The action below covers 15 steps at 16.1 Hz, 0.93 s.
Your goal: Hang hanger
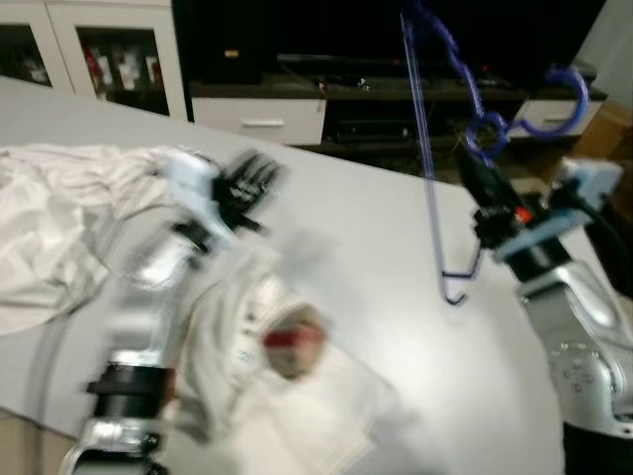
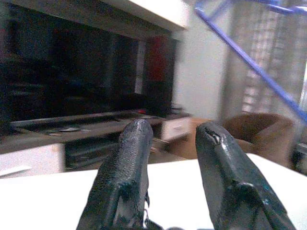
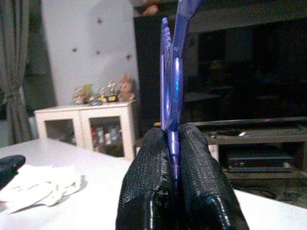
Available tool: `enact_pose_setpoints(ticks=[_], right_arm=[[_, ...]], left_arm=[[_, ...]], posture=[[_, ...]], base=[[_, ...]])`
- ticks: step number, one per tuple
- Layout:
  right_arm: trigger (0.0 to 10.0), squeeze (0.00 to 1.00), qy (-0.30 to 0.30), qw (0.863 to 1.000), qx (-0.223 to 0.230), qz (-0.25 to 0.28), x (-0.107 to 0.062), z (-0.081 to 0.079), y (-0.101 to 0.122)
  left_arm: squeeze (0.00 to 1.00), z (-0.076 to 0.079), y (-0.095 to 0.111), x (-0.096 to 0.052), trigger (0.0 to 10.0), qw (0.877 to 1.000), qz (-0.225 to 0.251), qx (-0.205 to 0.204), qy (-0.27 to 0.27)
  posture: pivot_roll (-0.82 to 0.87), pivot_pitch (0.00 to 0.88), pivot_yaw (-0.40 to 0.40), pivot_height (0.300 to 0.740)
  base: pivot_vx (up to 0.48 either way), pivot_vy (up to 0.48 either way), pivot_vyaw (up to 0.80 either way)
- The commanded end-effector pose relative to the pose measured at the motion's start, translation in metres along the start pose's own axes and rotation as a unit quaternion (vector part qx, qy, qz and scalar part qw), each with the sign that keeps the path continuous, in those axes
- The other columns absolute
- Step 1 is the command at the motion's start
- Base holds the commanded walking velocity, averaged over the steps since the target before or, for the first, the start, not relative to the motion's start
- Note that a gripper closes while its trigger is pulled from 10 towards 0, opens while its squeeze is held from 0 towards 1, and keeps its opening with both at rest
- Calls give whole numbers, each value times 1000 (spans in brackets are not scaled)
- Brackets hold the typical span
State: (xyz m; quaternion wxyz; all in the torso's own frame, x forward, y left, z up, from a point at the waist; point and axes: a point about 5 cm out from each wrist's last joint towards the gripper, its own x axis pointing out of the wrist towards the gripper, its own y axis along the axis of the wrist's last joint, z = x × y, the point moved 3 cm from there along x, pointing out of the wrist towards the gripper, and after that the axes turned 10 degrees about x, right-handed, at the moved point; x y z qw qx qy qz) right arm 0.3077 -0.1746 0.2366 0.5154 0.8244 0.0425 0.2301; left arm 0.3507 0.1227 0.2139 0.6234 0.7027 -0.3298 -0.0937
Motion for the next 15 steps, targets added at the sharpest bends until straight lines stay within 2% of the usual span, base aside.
enact_pose_setpoints(ticks=[1,2,3,4,5,8,9,10,11,12,13,14,15], right_arm=[[0,0,8,1000,-8,8,2,-4,4],[0,0,8,1000,-9,7,2,-3,4],[0,0,9,1000,-9,6,2,-3,4],[0,0,9,1000,-10,4,2,-2,3],[0,0,10,1000,-10,3,1,-2,3],[0,0,16,1000,-7,-3,3,-2,0],[0,0,17,1000,-6,-4,3,-2,0],[0,0,20,1000,-8,-3,4,-3,1],[0,0,22,1000,-11,0,4,-2,4],[0,0,22,1000,-11,0,4,-2,4],[0,0,18,1000,-13,-1,0,1,6],[0,0,16,1000,-13,-2,-1,2,6],[0,0,20,1000,-10,-8,-1,1,3]], left_arm=[[0,-9,6,-1,10000,1000,3,7,9],[0,-7,3,-1,10000,1000,-13,9,0],[0,-4,-7,-3,10000,998,-57,22,-15],[0,-2,-29,-9,10000,987,-143,70,-37],[0,-3,-40,-16,10000,978,-188,82,-45],[0,-15,-51,-19,10000,978,-201,46,25],[0,-16,-52,-19,10000,978,-202,42,33],[0,-18,-58,-24,10000,971,-229,49,47],[0,-22,-59,-35,10000,960,-263,74,56],[0,-22,-59,-35,10000,960,-263,74,56],[0,-29,-51,-51,10000,950,-288,108,56],[0,-31,-48,-55,10000,948,-292,115,54],[0,-19,-40,-65,10000,949,-290,124,-7]], posture=[[-28,0,-71,740],[-27,3,-72,740],[-27,3,-73,740],[-23,7,-77,740],[-22,7,-78,740],[-12,12,-84,740],[-11,12,-84,740],[-12,18,-83,740],[-10,27,-84,740],[-10,27,-84,740],[-4,45,-92,740],[-4,45,-92,740],[1,49,-100,740]], base=[[0,0,0],[0,0,0],[0,0,0],[0,0,0],[0,0,0],[0,0,0],[0,0,0],[0,0,0],[0,0,0],[0,0,0],[0,0,0],[0,0,0],[0,0,0]])
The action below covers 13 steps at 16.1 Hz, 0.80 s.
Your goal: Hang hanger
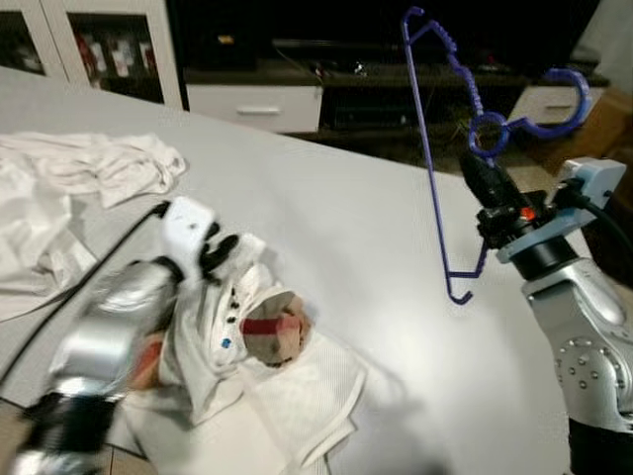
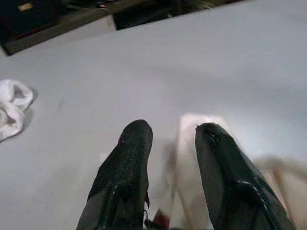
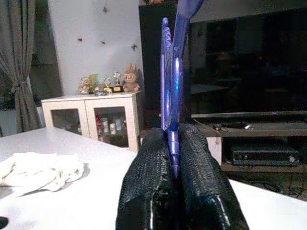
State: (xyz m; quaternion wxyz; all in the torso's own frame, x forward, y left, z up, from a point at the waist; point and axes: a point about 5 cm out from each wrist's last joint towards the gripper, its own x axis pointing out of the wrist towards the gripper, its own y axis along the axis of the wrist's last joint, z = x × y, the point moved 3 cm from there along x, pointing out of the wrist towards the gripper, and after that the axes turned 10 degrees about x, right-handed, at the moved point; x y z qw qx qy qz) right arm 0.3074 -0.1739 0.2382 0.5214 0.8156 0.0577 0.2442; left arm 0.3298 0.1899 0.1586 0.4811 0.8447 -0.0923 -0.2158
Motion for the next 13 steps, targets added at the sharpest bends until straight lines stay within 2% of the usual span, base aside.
enact_pose_setpoints(ticks=[1,3,4,5,7,8,9,11,13], right_arm=[[0,0,1,1000,-3,-2,0,1,1],[0,0,8,1000,-2,2,4,-1,4],[0,0,9,1000,-2,2,4,-1,5],[0,0,9,1000,-3,2,4,-1,5],[0,0,8,1000,-4,2,3,-1,5],[0,0,7,1000,-2,3,2,-1,5],[0,0,8,1000,-2,4,2,-2,5],[0,0,8,1000,-1,6,3,-3,4],[0,0,8,1000,-1,6,2,-4,5]], left_arm=[[0,20,12,-7,10000,997,24,29,-71],[0,36,30,-19,10000,983,86,92,-131],[0,40,38,-24,10000,976,110,110,-149],[0,48,38,-34,10000,965,116,131,-194],[0,57,31,-49,10000,952,99,119,-263],[0,67,14,-60,10000,935,63,125,-325],[0,72,4,-62,10000,929,45,122,-346],[0,75,-13,-56,10000,928,12,131,-348],[0,75,-19,-48,10000,931,4,126,-343]], posture=[[1,49,-100,740],[6,51,-105,740],[5,50,-105,740],[4,48,-107,740],[1,46,-103,740],[1,45,-101,740],[-1,44,-99,740],[-5,43,-96,740],[-7,45,-95,740]], base=[[0,0,0],[0,0,0],[0,0,0],[0,0,0],[0,0,0],[0,0,0],[0,0,0],[0,0,0],[0,0,0]])
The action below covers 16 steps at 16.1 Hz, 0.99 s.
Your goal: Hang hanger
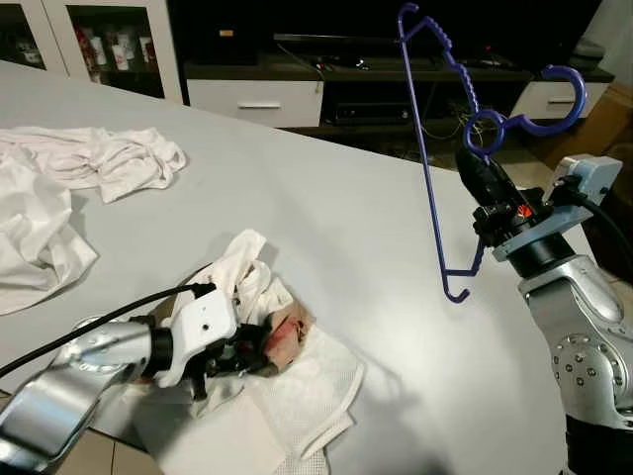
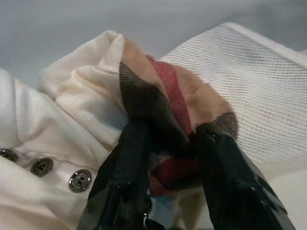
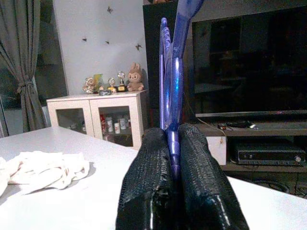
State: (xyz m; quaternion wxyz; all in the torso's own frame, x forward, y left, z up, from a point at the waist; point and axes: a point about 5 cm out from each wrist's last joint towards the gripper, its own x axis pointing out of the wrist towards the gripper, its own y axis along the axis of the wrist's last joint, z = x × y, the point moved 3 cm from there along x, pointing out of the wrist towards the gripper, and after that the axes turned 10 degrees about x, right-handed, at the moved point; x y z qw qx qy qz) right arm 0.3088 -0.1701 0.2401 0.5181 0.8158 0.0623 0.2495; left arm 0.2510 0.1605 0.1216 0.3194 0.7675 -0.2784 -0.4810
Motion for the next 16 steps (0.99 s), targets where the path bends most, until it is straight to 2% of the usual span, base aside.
enact_pose_setpoints(ticks=[1,4,5,6,8,9,10,12,13,16], right_arm=[[0,0,0,1000,-4,6,-1,-1,4],[0,0,-1,1000,-1,6,0,-2,2],[0,0,-2,1000,2,5,1,-2,-1],[0,0,-2,1000,2,5,1,-3,-1],[0,0,-1,1000,3,5,2,-4,-2],[0,0,-2,1000,4,6,2,-3,-2],[0,0,-5,1000,4,8,1,-2,-2],[0,0,-8,1000,6,8,-1,-1,-3],[0,0,-9,1000,6,7,-1,-1,-4],[0,0,-8,1000,11,6,-1,0,-6]], left_arm=[[0,-7,-1,7,10000,1000,0,7,18],[0,-36,-13,34,10000,996,-9,-16,90],[0,-58,-8,48,10000,989,0,-22,143],[0,-63,-6,51,10000,988,1,-18,156],[0,-81,9,55,10000,978,40,-23,202],[0,-87,16,53,10000,974,61,-19,218],[0,-95,29,45,10000,965,109,-17,238],[0,-101,35,29,10000,955,153,-32,253],[0,-103,32,24,10000,952,154,-36,261],[0,-104,6,8,10000,949,113,-56,289]], posture=[[-9,45,-94,740],[-6,48,-92,740],[-6,46,-95,740],[-7,46,-94,740],[-10,44,-90,740],[-10,43,-87,740],[-9,44,-83,740],[-4,48,-82,740],[-4,50,-82,740],[8,56,-86,740]], base=[[0,0,0],[0,0,0],[0,0,0],[0,0,0],[0,0,0],[0,0,0],[0,0,0],[0,0,0],[0,0,0],[0,0,0]])
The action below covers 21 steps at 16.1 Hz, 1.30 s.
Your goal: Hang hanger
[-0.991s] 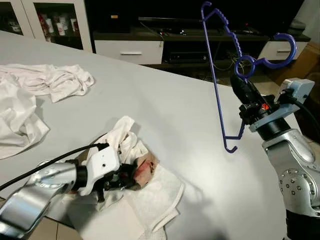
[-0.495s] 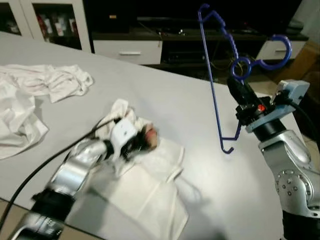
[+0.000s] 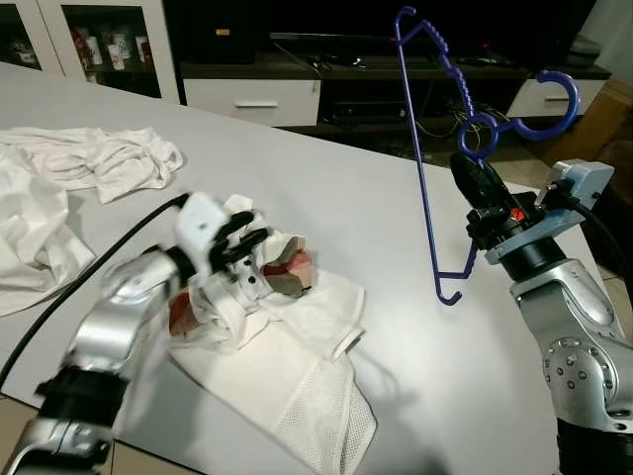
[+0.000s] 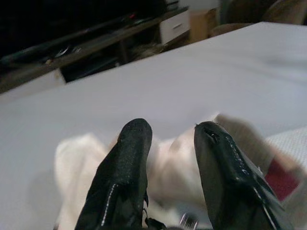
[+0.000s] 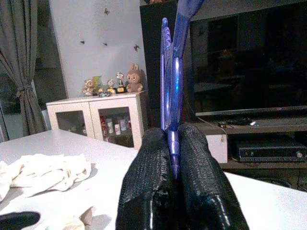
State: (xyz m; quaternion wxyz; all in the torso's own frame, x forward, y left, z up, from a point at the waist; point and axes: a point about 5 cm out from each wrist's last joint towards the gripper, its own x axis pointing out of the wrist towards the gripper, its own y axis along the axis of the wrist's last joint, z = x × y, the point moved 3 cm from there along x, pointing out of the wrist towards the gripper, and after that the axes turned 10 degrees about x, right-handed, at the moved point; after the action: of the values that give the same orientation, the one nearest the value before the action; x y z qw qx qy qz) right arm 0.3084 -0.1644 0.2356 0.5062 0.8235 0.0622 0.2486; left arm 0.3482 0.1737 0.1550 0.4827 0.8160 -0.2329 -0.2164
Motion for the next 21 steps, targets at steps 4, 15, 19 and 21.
enact_pose_setpoints(ticks=[4,15,19,21], right_arm=[[0,0,1,1000,3,-2,1,1,-4],[0,0,11,1000,5,-9,4,-2,-5],[0,0,14,1000,5,-9,6,-3,-6],[0,0,12,1000,2,-6,5,-3,-4]], left_arm=[[0,-12,-42,-17,10000,990,-95,-46,93],[0,51,-31,-57,10000,986,-121,-25,-114],[0,-17,-27,-46,10000,990,-123,-8,67],[0,-11,-1,-30,10000,994,-26,-90,63]], posture=[[23,64,-92,740],[35,69,-103,740],[29,62,-102,740],[21,60,-99,740]], base=[[0,0,0],[0,0,0],[0,0,0],[0,0,0]])
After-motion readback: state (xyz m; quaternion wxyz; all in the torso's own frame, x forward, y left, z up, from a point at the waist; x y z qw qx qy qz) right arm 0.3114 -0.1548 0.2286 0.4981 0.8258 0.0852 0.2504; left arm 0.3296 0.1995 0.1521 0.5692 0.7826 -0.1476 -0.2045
